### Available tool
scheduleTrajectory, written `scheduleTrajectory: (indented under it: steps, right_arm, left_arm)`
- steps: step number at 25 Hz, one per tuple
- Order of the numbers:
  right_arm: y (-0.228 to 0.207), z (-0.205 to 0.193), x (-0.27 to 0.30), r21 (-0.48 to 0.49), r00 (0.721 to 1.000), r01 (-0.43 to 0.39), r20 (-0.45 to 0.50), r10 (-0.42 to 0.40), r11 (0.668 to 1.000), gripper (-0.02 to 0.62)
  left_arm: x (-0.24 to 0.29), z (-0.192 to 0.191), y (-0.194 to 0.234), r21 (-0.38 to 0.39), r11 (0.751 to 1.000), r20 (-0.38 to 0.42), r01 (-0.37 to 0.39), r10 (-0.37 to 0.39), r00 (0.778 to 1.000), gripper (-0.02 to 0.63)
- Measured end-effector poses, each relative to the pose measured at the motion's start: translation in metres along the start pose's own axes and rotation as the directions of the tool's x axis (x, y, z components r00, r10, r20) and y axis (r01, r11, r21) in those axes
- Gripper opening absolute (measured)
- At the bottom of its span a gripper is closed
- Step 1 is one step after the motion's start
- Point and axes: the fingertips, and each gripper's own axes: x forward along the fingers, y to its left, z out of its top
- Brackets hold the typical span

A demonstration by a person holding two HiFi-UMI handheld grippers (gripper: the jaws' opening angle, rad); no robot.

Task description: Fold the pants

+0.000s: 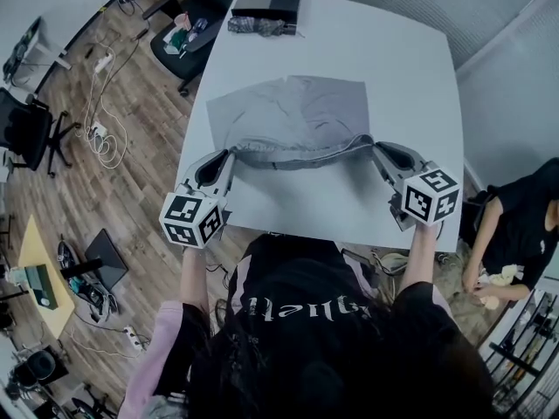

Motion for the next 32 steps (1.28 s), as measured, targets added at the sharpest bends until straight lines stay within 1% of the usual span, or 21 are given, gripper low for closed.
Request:
scheduleTrajectory:
  steps: [3,8,12,15,17,20,23,28,32]
  right_arm:
    - [-0.016,0.008,0.021,-0.008,1.0,-0.003,-0.017,0.003,1.0,0.037]
    - [-0.047,0.025,0.064,-0.033,0.999,-0.01,-0.045,0.009,0.999,0.037]
    - [-0.08,0.037,0.104,-0.032,0.997,0.013,-0.071,-0.016,0.999,0.037]
    - [-0.105,0.039,0.138,-0.014,0.995,0.026,-0.092,-0.027,1.0,0.037]
    - [-0.119,0.034,0.161,-0.012,0.993,0.03,-0.115,-0.031,0.999,0.037]
    - [-0.137,0.028,0.187,-0.046,0.986,0.05,-0.155,-0.056,0.998,0.037]
    - [-0.149,0.022,0.209,-0.063,0.983,0.065,-0.167,-0.074,0.996,0.037]
    - [-0.165,-0.022,0.239,-0.049,0.969,0.077,-0.232,-0.087,0.996,0.037]
    - [-0.168,-0.05,0.248,-0.003,0.956,0.091,-0.279,-0.088,0.996,0.038]
  left_arm:
    - [0.02,0.001,0.012,0.005,1.0,-0.023,0.003,-0.003,1.0,0.044]
    - [0.06,0.002,0.041,0.039,0.999,-0.064,-0.002,0.005,0.998,0.044]
    - [0.097,0.0,0.069,0.034,0.999,-0.096,-0.01,0.013,0.995,0.044]
    - [0.125,-0.004,0.089,0.025,0.999,-0.118,-0.02,0.022,0.993,0.043]
    - [0.142,-0.008,0.1,0.028,0.999,-0.137,-0.026,0.03,0.99,0.043]
    - [0.166,-0.01,0.116,0.057,0.998,-0.169,-0.036,0.045,0.985,0.043]
    - [0.187,-0.016,0.132,0.067,0.996,-0.201,-0.052,0.064,0.978,0.043]
    - [0.211,-0.066,0.148,0.025,0.997,-0.305,-0.079,0.083,0.949,0.044]
    - [0.217,-0.093,0.152,0.011,0.994,-0.357,-0.106,0.103,0.928,0.044]
